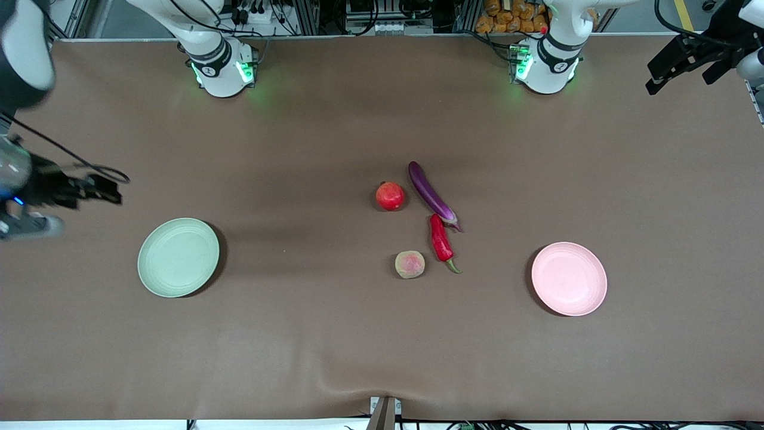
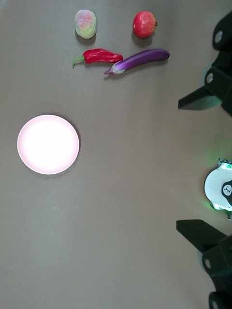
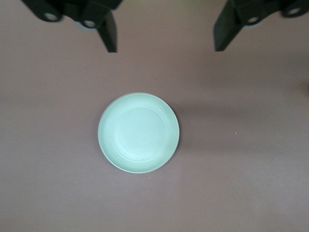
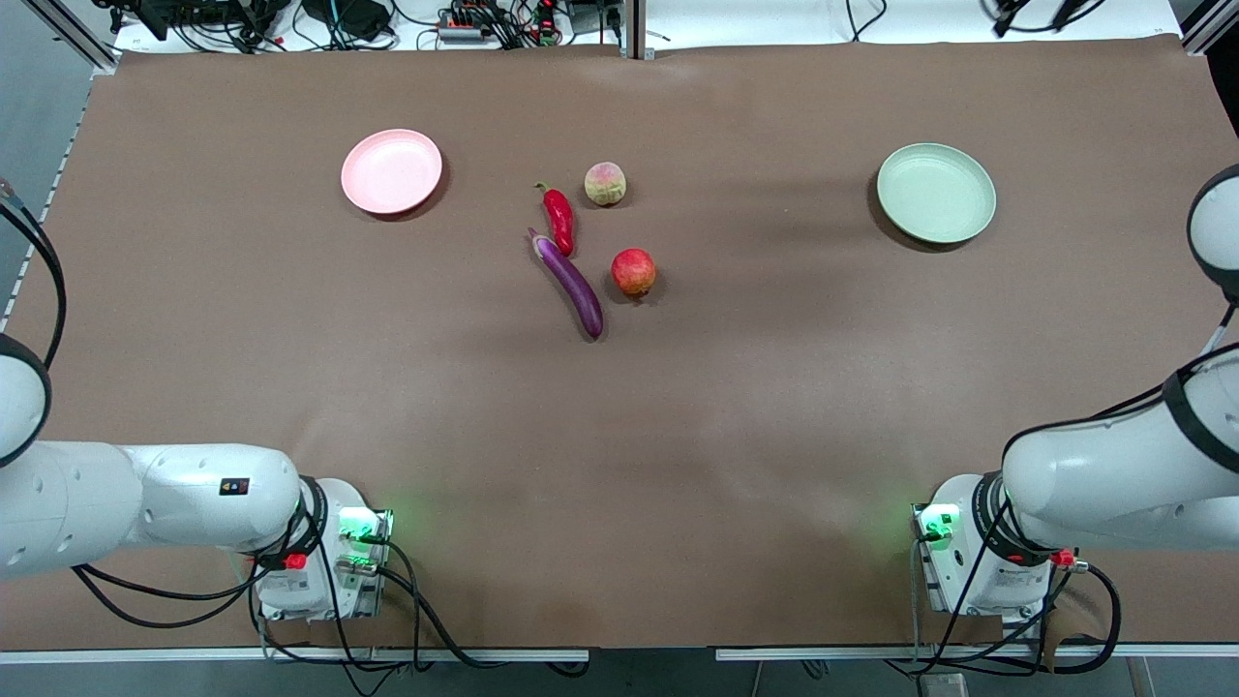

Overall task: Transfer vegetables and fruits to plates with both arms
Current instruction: 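Raise both arms from rest and swing them toward the produce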

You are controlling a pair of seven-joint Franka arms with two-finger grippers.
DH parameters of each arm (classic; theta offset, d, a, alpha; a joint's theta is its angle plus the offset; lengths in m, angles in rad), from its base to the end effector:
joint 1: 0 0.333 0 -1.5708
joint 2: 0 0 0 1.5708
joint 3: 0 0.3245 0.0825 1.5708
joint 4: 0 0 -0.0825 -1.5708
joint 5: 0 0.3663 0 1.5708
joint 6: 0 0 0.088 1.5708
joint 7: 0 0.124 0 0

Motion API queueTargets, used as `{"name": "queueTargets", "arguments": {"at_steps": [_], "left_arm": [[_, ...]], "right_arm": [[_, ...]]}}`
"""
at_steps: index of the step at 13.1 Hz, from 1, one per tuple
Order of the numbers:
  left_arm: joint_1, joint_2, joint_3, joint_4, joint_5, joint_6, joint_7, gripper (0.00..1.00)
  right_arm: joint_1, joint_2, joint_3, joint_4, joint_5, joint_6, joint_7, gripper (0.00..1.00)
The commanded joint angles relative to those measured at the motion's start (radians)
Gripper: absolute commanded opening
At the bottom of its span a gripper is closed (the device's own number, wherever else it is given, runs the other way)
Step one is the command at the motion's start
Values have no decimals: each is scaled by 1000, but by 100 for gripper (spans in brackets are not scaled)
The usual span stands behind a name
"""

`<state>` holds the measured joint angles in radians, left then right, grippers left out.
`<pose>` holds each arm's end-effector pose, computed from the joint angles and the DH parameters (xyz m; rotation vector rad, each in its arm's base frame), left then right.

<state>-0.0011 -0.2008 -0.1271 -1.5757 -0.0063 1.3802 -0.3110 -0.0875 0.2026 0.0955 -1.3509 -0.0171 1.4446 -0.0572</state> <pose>0.4438 -0.0662 0.6953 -3.1105 -0.2871 -0.0121 0.5847 -0.0037 0.5907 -3.1306 -0.0987 0.1692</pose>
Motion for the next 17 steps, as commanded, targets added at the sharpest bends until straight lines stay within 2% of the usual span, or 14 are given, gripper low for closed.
{"name": "queueTargets", "arguments": {"at_steps": [1,3,9,13,17], "left_arm": [[0,17,0,28,19,-18,21,100],[0,23,-2,28,19,-20,21,100],[-5,24,-8,26,19,-47,6,100],[-7,24,-31,26,19,-52,-26,100],[-8,27,-39,26,20,-52,-39,100]], "right_arm": [[60,-131,-117,-59,42,-54,-6,100],[48,-207,-120,-120,42,-46,-6,100],[43,-215,-120,-123,32,-73,10,100],[84,-207,-109,-125,49,-99,200,100],[106,-190,-111,-128,150,-133,394,100]]}}
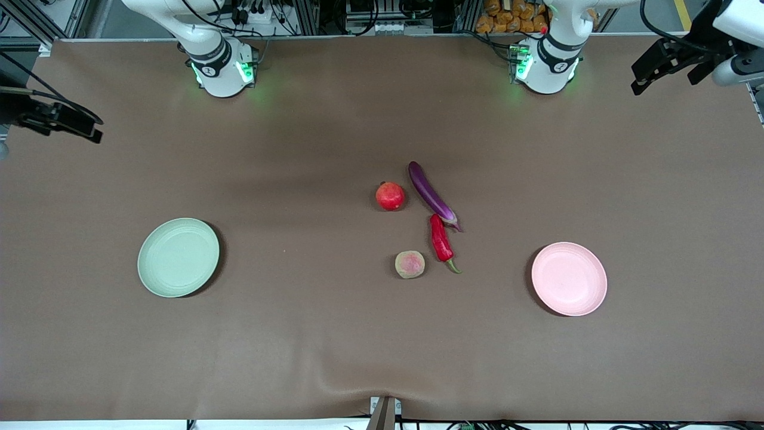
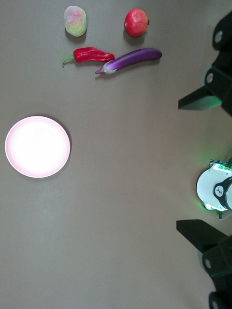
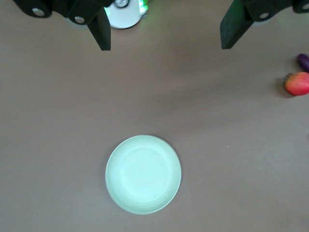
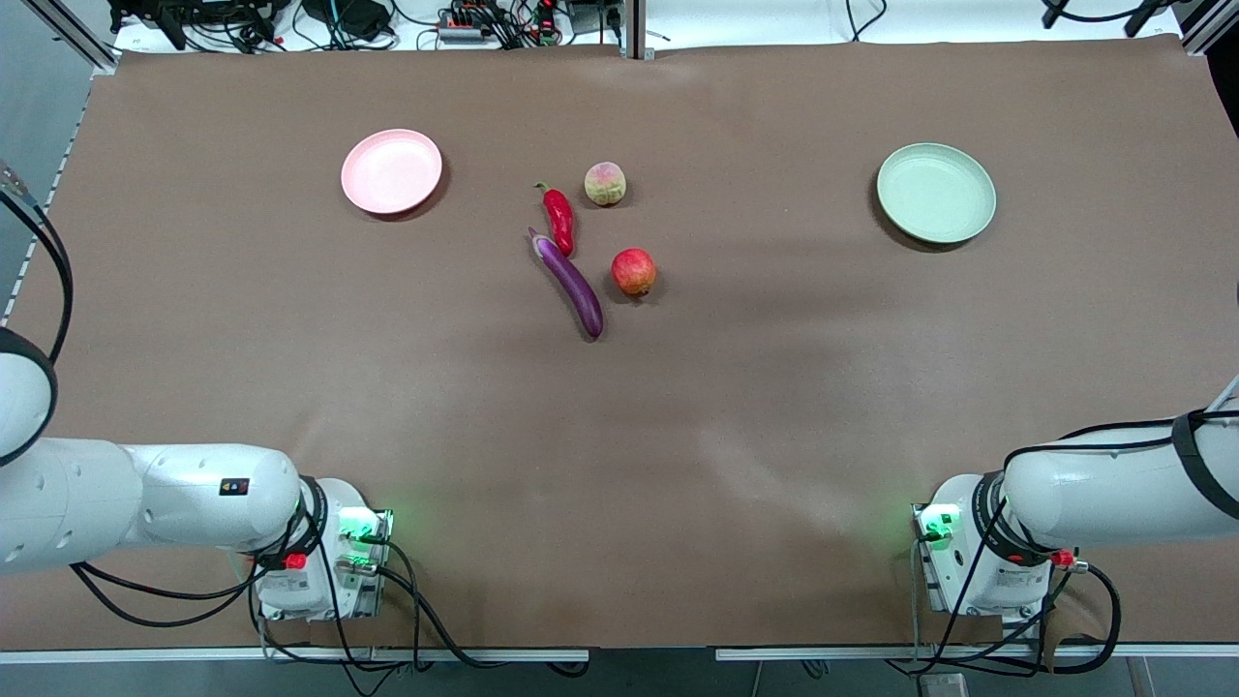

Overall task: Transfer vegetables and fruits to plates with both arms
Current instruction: 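Raise both arms from rest and swing them toward the produce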

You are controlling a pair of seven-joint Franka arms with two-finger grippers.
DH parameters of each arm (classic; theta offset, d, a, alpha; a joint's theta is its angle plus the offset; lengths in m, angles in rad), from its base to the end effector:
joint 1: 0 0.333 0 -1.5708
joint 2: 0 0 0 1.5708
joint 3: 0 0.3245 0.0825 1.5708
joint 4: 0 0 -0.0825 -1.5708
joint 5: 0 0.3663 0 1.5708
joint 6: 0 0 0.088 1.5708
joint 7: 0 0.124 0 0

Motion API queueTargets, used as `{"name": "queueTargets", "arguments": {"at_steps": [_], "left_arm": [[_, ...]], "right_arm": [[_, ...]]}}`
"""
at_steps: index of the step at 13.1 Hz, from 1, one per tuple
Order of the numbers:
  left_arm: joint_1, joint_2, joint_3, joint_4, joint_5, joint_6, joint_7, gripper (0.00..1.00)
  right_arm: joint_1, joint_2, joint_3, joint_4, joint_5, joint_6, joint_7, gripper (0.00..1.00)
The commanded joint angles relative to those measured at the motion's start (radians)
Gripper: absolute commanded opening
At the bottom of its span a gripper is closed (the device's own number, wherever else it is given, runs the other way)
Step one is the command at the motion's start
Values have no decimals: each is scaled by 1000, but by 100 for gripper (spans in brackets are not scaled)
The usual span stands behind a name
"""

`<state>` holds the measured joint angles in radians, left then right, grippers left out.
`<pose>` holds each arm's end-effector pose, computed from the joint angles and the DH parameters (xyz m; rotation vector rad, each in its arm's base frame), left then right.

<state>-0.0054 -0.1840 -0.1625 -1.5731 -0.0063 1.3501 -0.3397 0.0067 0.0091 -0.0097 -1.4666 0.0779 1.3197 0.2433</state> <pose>0.4430 -0.0854 0.6859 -3.0964 -0.2698 0.0532 0.5099 0.0095 0.6379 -3.0530 0.3570 0.2527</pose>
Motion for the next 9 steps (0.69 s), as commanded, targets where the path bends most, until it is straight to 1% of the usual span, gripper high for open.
{"name": "queueTargets", "arguments": {"at_steps": [1,2,3,5,7,9], "left_arm": [[-1,11,-2,25,17,-20,-2,100],[1,11,-2,25,17,-19,1,100],[2,11,-2,25,16,-19,2,100],[5,11,-2,25,11,-17,5,100],[8,17,0,24,9,-11,5,100],[10,53,6,22,9,10,5,100]], "right_arm": [[15,9,-4,-12,84,-14,144,100],[21,23,0,-12,120,-13,184,100],[25,41,25,-11,138,-4,226,100],[25,80,127,-11,140,53,344,100],[25,138,241,-11,138,140,486,100],[29,204,339,-12,132,228,630,100]]}}
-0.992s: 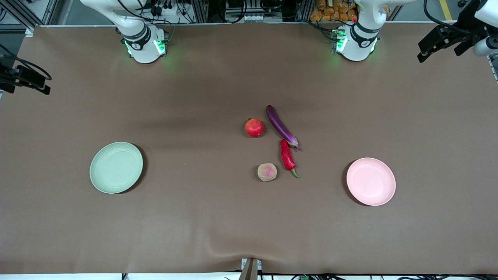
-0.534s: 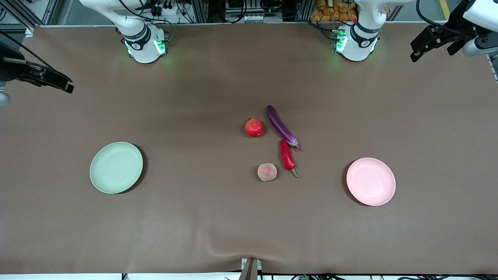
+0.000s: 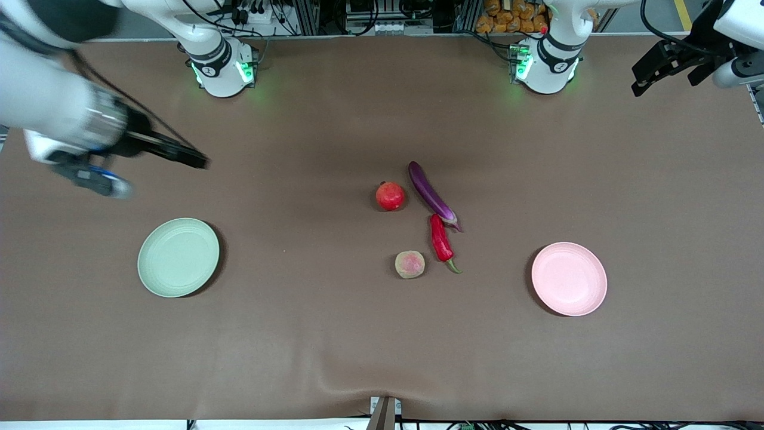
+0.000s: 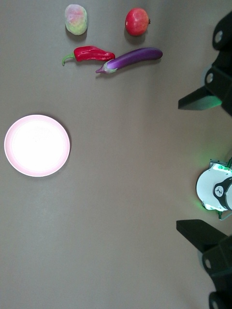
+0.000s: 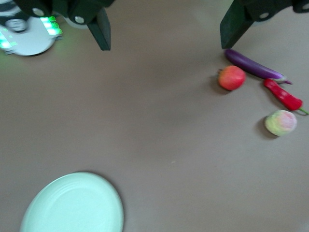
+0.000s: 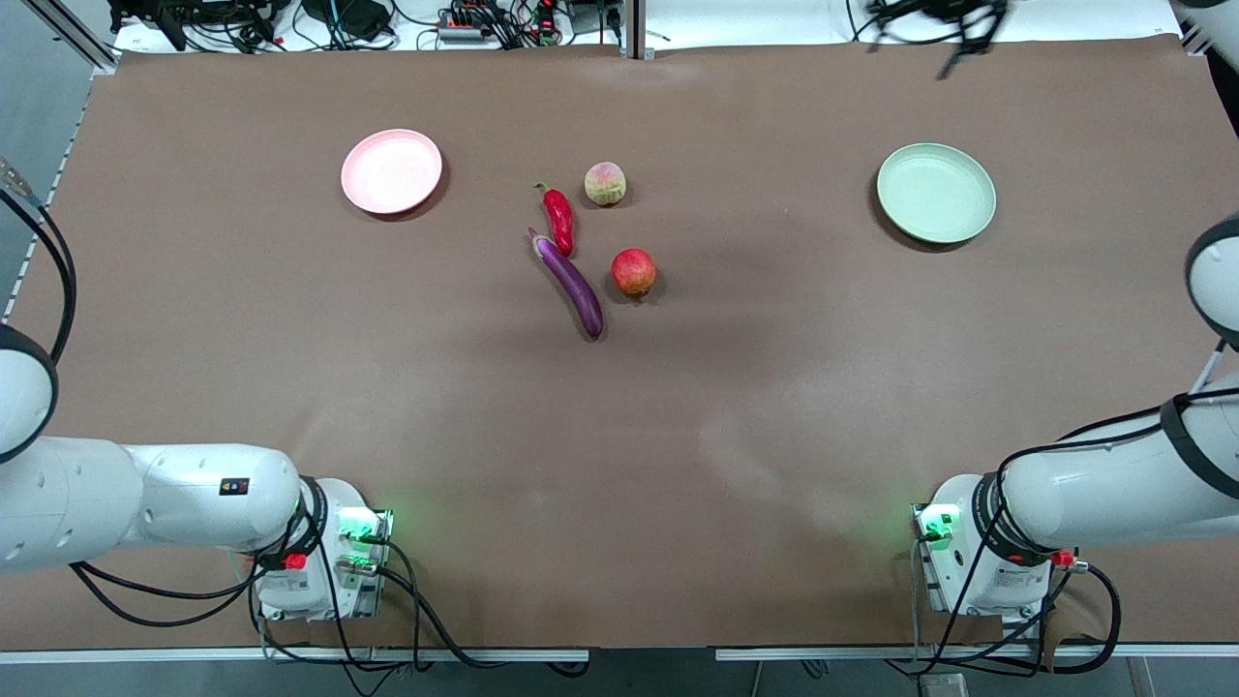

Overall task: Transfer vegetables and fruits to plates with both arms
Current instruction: 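Move the right gripper to the red apple while the left gripper reaches the pepper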

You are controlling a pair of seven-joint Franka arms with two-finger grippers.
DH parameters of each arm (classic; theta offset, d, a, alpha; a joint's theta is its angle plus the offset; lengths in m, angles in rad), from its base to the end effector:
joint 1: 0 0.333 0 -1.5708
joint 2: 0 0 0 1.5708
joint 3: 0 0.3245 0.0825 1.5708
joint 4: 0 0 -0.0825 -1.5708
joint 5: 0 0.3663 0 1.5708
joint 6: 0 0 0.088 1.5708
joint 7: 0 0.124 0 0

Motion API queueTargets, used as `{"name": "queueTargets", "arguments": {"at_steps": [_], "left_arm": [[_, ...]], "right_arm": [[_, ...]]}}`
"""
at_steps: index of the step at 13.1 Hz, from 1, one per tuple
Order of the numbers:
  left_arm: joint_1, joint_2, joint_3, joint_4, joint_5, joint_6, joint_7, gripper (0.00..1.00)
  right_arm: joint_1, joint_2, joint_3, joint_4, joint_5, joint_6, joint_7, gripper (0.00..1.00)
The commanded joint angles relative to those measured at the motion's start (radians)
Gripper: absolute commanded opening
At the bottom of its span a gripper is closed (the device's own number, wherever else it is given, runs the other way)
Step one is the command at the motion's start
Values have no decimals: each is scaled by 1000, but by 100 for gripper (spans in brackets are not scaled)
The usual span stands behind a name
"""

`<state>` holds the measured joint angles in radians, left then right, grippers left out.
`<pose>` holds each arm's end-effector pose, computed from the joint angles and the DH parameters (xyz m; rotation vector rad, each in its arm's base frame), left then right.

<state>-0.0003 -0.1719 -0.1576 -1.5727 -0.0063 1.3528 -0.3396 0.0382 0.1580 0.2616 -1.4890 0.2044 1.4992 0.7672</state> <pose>0.4484 -0.0807 0.6809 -3.0955 -0.2847 0.0676 0.5419 0.1834 0.5659 -2.8987 0.6902 0.3702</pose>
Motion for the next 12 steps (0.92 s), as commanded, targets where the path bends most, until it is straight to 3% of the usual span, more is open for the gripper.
{"name": "queueTargets", "arguments": {"at_steps": [1,5,10,12], "left_arm": [[3,64,3,20,9,26,5,100],[3,158,3,25,9,141,5,100],[-1,317,4,112,17,163,7,100],[-4,362,4,109,20,222,5,100]], "right_arm": [[12,89,109,10,-5,96,160,100],[133,257,218,12,-193,248,481,100],[232,437,245,13,-183,484,858,100],[217,503,287,13,-181,571,925,100]]}}
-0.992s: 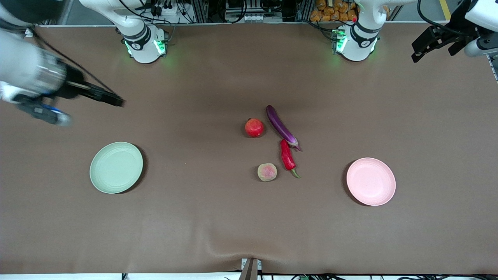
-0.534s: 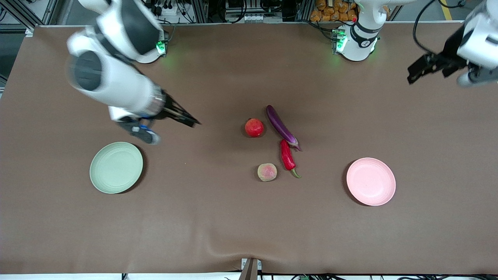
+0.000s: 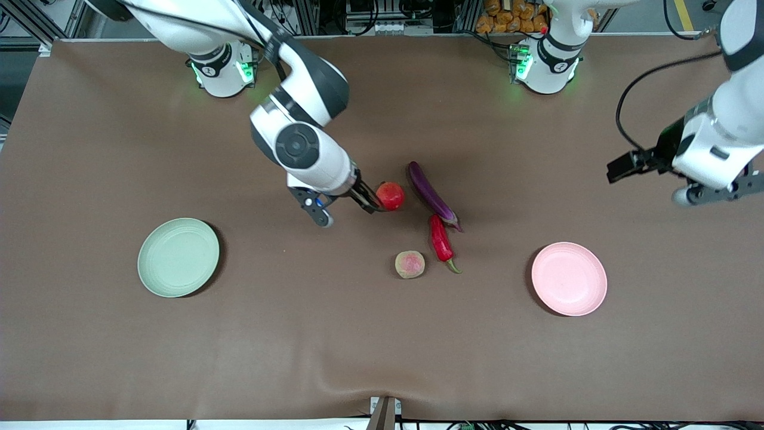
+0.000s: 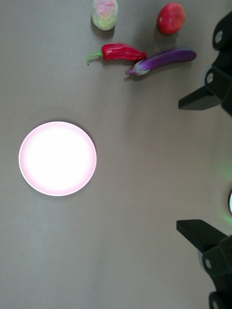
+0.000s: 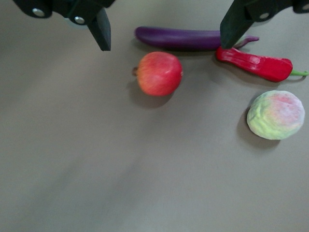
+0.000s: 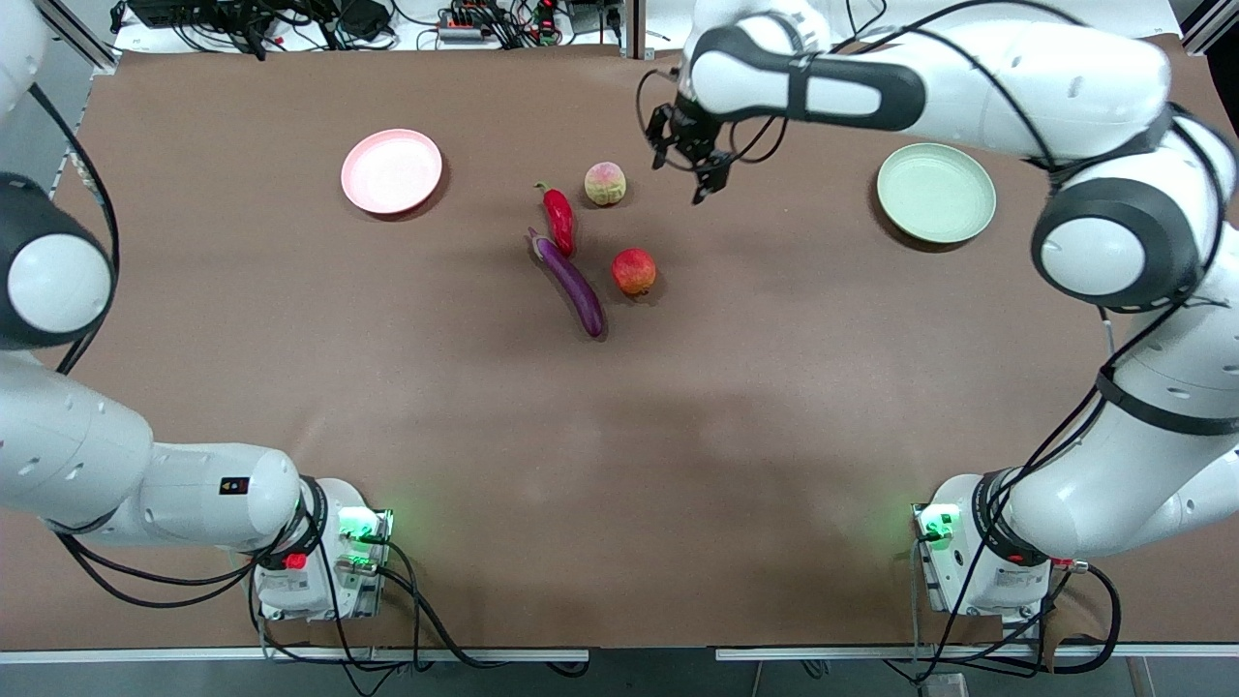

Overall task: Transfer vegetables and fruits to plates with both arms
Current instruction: 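Move the right gripper to the red apple while the left gripper reaches the pepper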

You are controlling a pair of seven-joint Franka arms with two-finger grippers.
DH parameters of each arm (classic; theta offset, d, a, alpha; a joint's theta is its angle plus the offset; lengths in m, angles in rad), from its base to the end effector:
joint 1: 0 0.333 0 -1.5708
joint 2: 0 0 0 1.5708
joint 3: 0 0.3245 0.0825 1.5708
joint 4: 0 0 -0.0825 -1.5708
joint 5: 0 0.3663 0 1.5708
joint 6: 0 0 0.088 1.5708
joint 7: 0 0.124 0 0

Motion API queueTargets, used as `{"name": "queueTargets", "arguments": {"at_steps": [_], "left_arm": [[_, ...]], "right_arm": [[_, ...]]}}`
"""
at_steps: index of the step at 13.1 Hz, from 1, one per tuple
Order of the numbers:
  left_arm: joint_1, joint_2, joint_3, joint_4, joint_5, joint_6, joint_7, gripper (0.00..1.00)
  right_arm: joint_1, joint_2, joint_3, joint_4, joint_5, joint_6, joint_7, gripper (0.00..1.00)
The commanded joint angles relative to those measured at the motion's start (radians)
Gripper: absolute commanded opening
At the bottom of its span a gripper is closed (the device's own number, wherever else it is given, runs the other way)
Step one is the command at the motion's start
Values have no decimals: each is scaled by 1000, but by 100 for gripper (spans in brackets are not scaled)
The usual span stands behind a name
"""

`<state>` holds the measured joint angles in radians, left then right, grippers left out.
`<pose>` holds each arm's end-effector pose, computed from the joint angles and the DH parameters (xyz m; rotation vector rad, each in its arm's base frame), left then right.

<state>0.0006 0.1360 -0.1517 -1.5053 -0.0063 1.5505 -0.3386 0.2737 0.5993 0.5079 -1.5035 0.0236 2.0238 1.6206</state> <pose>0.5672 -0.0815 0.5692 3.1199 0.2943 -0.1460 0.5255 0.4423 0.3510 -2.6949 1.3421 0.4278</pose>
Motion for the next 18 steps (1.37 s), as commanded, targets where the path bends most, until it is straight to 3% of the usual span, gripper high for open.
{"name": "queueTargets", "arguments": {"at_steps": [1,6,9,13,15,18], "left_arm": [[-11,82,-2,42,22,52,4,100],[-33,204,-12,30,11,170,-16,100],[-62,296,-12,22,5,271,-74,100],[-184,408,-12,-33,8,502,-316,100],[-244,482,-12,-32,5,549,-376,100],[-323,557,-12,-36,8,664,-509,100]], "right_arm": [[-22,85,44,26,21,76,76,100],[-90,131,44,13,166,122,0,100],[-171,123,43,-47,342,122,-154,100],[-208,106,41,-119,479,124,-291,100],[-240,90,41,-177,496,124,-368,100],[-294,79,37,-248,620,122,-551,100]]}}
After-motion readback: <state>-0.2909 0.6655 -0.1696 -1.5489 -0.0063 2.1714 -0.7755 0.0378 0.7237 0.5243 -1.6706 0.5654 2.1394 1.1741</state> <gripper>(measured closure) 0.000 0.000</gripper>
